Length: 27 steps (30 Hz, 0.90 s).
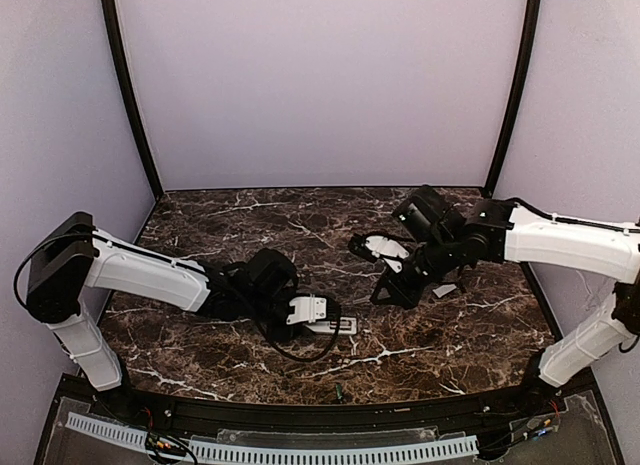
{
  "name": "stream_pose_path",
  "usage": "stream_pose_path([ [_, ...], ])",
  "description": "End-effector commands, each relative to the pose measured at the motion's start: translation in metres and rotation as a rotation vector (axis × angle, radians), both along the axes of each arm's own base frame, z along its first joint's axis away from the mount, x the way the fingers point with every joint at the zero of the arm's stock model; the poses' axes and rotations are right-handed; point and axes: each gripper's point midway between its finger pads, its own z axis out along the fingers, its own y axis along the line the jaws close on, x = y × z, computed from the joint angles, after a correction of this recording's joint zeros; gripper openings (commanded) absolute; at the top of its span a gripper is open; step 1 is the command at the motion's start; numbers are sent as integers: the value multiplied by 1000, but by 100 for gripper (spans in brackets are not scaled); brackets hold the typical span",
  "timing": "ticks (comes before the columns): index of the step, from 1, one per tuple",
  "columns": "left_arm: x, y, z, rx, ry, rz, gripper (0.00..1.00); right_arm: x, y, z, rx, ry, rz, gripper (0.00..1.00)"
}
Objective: Unload the batteries from the remote control
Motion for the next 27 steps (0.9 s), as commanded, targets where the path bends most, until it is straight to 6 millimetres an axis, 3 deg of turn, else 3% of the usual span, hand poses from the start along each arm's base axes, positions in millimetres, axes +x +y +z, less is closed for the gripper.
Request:
stream_pose_path([
  [1, 18, -9, 15, -46, -52, 76, 0, 20, -13, 6, 49, -47, -188, 0],
  [8, 45, -12, 37, -129, -188, 203, 0, 36, -21, 38, 318, -33, -494, 0],
  [12, 53, -13, 47, -168, -255, 240, 0, 30, -8, 43, 437, 50, -501, 0],
  [23, 72, -4, 91, -295, -401, 358, 0, 40, 4, 61, 632, 199, -625, 0],
  [27, 76, 0, 103, -330, -410, 400, 0, 42, 7, 52, 623, 228, -642, 0],
])
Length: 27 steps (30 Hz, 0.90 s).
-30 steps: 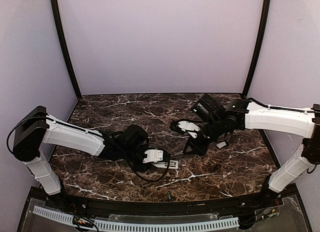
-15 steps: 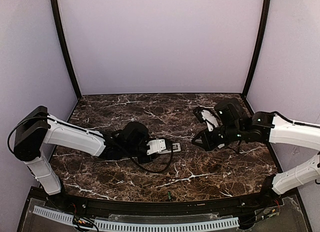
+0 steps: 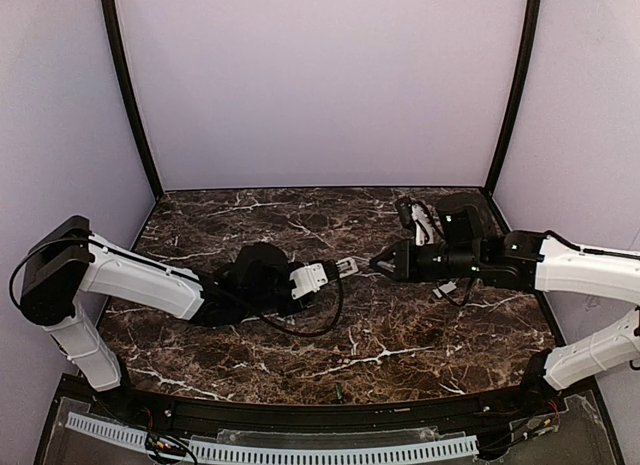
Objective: Unload the batteries from the remote control
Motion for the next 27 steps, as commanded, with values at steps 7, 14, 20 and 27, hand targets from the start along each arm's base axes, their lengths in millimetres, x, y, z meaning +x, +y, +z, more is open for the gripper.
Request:
stream_pose_path([
  [7, 7, 5, 57, -199, -82, 82, 0, 4, 11, -1, 118, 70, -30, 0],
  [14, 1, 4, 68, -278, -71, 64, 1, 7, 7, -6, 118, 75, -55, 0],
  [20, -2, 2, 70, -304, -59, 51, 0, 12, 4, 0, 142, 50, -85, 0],
  [27, -2, 3, 69, -301, -59, 52, 0, 15, 6, 11, 176, 26, -73, 0],
])
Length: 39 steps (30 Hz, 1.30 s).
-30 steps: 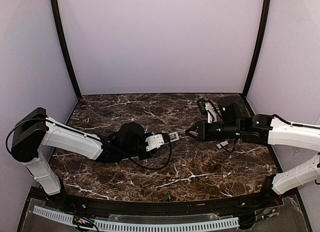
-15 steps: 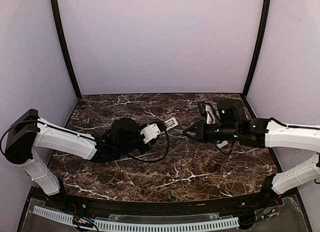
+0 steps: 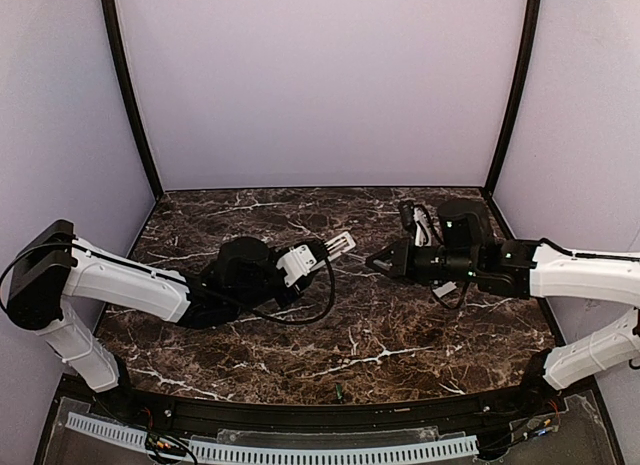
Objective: Unload the batteries from the remote control
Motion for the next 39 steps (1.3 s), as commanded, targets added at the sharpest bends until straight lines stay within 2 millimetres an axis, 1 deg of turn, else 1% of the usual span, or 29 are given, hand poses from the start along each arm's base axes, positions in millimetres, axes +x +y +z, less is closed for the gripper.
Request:
stream_pose_path([
  [1, -4, -1, 22, -70, -26, -14, 0, 6, 2, 18, 60, -50, 0, 0],
  [5, -2, 0, 20, -57, -29, -4, 0, 4, 6, 19, 65, -53, 25, 0],
  [10, -5, -2, 19, -57, -25, -19, 0, 7, 6, 12, 59, -26, 5, 0],
  [17, -8, -3, 20, -56, -27, -37, 1, 12, 7, 9, 49, -20, -15, 0],
  [32, -21, -12, 15, -5, -75, -77, 0, 19, 9, 5, 41, -24, -29, 0],
  [35, -26, -15, 14, 0, -78, -98, 0, 19, 12, 4, 59, -31, -13, 0],
  [39, -36, -19, 15, -24, -60, -152, 0, 16, 20, 9, 113, -54, 26, 0],
])
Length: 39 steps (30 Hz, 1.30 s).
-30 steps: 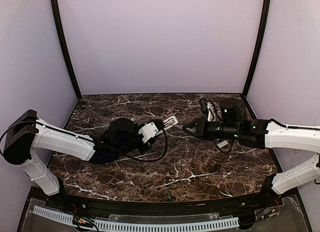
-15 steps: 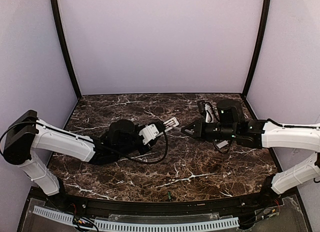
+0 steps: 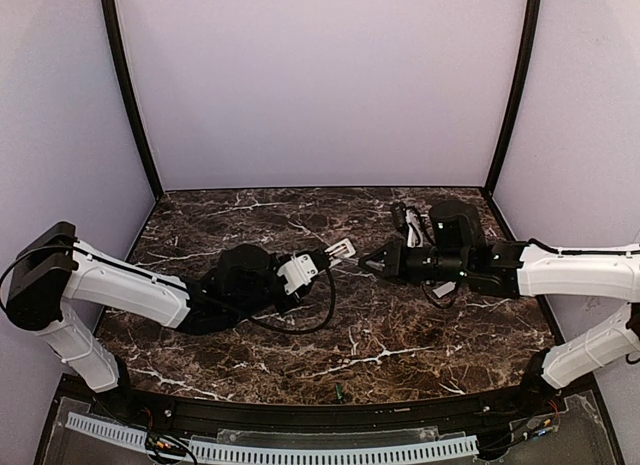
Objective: Unload the batteries from the remote control
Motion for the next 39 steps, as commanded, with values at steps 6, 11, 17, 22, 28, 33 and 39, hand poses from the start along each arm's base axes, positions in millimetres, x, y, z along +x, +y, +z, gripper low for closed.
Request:
stream_pose_path([
  [6, -41, -24, 21, -106, 44, -213, 0, 6, 11, 19, 117, -76, 37, 0],
  [11, -54, -30, 22, -130, 97, -280, 0, 5, 14, 15, 126, -81, 52, 0],
  [17, -59, -34, 20, -128, 154, -299, 1, 4, 15, 7, 76, -101, 79, 0],
  [22, -54, -36, 16, -107, 169, -276, 0, 4, 13, -3, -5, -97, 95, 0],
  [28, -48, -38, 7, -71, 224, -240, 1, 2, 9, -15, -135, -119, 124, 0],
  [33, -45, -41, 7, -86, 265, -234, 0, 2, 5, -22, -181, -134, 124, 0],
  [39, -41, -41, 4, -83, 286, -223, 0, -1, 5, -36, -230, -114, 139, 0],
])
